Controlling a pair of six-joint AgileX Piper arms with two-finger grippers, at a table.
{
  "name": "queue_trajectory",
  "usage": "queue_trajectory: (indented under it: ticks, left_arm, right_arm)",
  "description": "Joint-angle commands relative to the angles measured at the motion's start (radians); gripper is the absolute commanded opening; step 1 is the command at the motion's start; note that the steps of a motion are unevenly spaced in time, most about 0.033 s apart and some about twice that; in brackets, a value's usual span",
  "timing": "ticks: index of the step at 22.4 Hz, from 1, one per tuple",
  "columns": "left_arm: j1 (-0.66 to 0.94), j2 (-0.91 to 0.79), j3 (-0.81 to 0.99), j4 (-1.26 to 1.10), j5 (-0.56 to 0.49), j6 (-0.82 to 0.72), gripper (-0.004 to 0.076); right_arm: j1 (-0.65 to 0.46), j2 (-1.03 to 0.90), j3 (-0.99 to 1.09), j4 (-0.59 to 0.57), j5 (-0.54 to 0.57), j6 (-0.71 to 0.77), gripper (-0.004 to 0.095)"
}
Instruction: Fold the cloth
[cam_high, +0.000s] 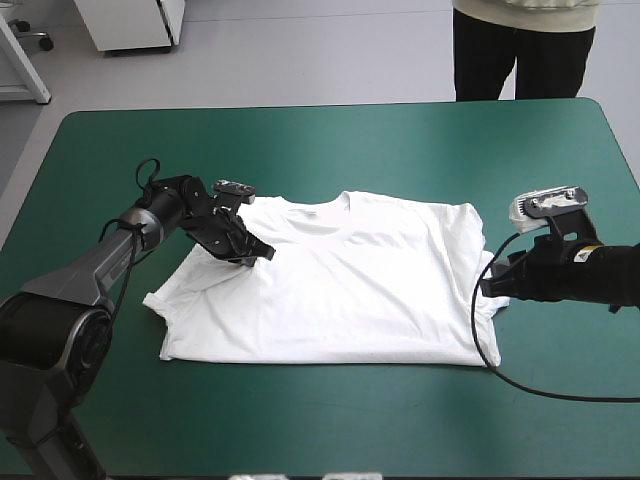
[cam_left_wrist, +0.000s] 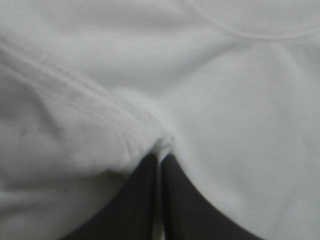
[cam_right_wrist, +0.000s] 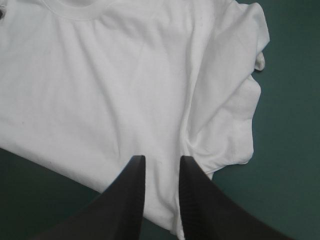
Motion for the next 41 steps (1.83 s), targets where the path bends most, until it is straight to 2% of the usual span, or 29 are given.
queue_trajectory:
  ticks: [1, 2, 3, 5, 8, 11, 15, 27, 33, 34, 36, 41]
  left_arm:
    - [-0.006, -0.047, -0.030, -0.155, -0.013, 0.098, 0.0141]
    - [-0.006, -0.052, -0.030, -0.157, -0.006, 0.100, 0.0196]
    - [-0.006, -0.063, -0.030, -0.150, 0.014, 0.100, 0.0305]
    - [0.009, -0.105, -0.030, -0.112, 0.032, 0.089, 0.0378]
    - [0.046, -0.219, -0.030, 0.028, 0.026, 0.021, 0.0373]
    - [0.102, -0.419, -0.030, 0.205, 0.053, -0.066, 0.0373]
    - [0.113, -0.584, -0.030, 0.258, 0.074, -0.103, 0.0373]
    - [0.113, -0.632, -0.030, 0.255, 0.093, -0.118, 0.0373]
    - [0.113, -0.632, -0.030, 0.264, 0.081, -0.118, 0.0373]
    - [0.113, -0.632, -0.030, 0.274, 0.081, -0.118, 0.0373]
    - [0.113, -0.632, -0.030, 0.298, 0.080, -0.118, 0.0373]
    - [0.113, -0.632, -0.030, 0.300, 0.077, -0.118, 0.0370]
  right_arm:
    - [-0.004, -0.016, -0.033, 0.016, -0.033, -0.020, 0.0325]
    - [-0.004, -0.016, -0.033, 0.013, -0.033, -0.020, 0.0356]
    - [-0.004, -0.016, -0.033, 0.013, -0.033, -0.015, 0.0394]
    - [-0.004, -0.009, -0.033, 0.012, -0.033, -0.006, 0.0405]
    - [-0.004, 0.026, -0.033, -0.043, -0.058, 0.039, 0.0405]
    - [-0.004, 0.113, -0.033, -0.186, -0.088, 0.144, 0.0405]
    - [-0.024, 0.274, -0.033, -0.183, -0.080, 0.140, 0.0405]
    - [-0.024, 0.496, -0.033, -0.228, -0.131, 0.146, 0.0379]
    - [-0.024, 0.609, -0.033, -0.198, -0.128, 0.127, 0.0264]
    - [-0.024, 0.616, -0.033, -0.198, -0.117, 0.116, 0.0218]
    - [-0.024, 0.621, -0.033, -0.202, -0.118, 0.105, -0.0007]
    - [-0.024, 0.543, -0.033, -0.210, -0.141, 0.132, -0.0013]
